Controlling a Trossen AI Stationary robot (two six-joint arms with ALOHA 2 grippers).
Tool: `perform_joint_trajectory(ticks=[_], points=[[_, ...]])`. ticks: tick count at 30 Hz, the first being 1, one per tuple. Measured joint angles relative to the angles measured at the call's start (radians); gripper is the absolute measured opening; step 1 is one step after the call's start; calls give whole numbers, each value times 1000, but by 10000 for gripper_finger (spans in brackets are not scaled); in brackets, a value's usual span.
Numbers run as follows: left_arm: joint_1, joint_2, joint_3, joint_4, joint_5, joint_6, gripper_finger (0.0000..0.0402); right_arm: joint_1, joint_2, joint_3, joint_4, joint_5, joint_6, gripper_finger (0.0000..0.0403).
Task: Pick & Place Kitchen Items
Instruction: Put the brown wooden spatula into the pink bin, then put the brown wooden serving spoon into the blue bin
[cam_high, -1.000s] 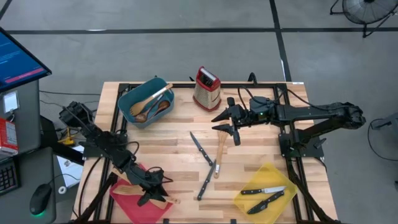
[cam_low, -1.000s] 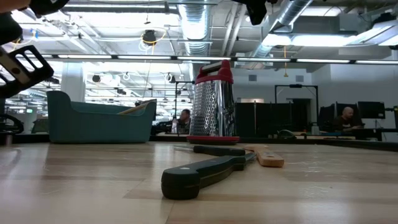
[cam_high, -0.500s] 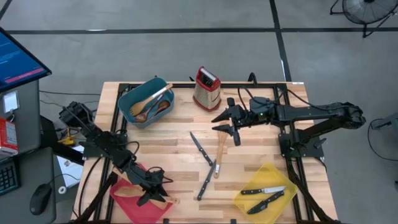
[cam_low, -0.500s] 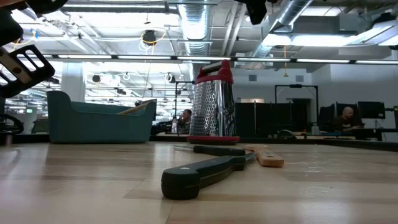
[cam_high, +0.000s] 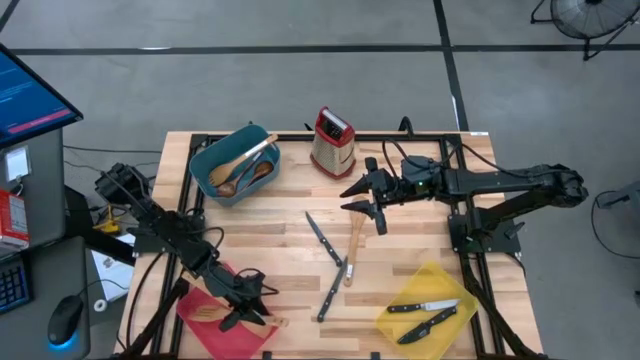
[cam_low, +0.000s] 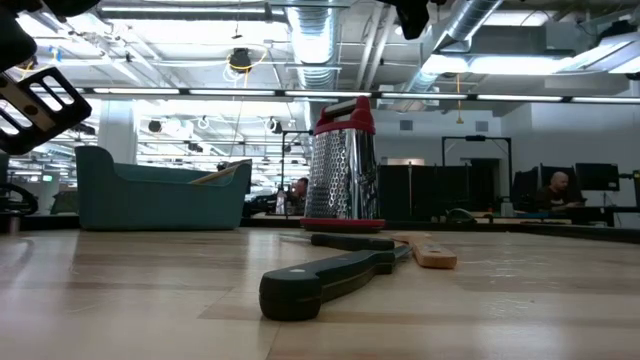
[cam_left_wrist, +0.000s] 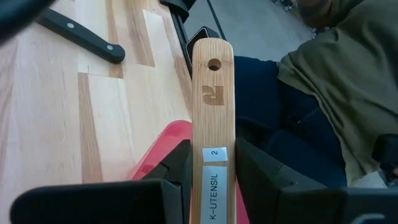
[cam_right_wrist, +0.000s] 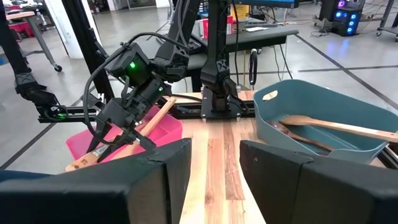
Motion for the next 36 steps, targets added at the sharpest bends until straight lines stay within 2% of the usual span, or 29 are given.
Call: perform_joint_trajectory(ticks=[16, 19, 28, 32, 36], points=[[0, 0, 0, -3, 96, -2, 87, 0, 0, 0, 0, 0, 0, 147], [0, 0, 0, -3, 113, -3, 108, 0, 0, 0, 0, 0, 0, 147], [9, -56, 0, -11, 113, 5, 206, 0, 0, 0, 0, 0, 0, 147], [47, -139, 0, -13, 114, 0, 226, 0, 0, 0, 0, 0, 0, 147], [120, -269, 0, -12, 103, 62, 224, 0, 0, 0, 0, 0, 0, 147]])
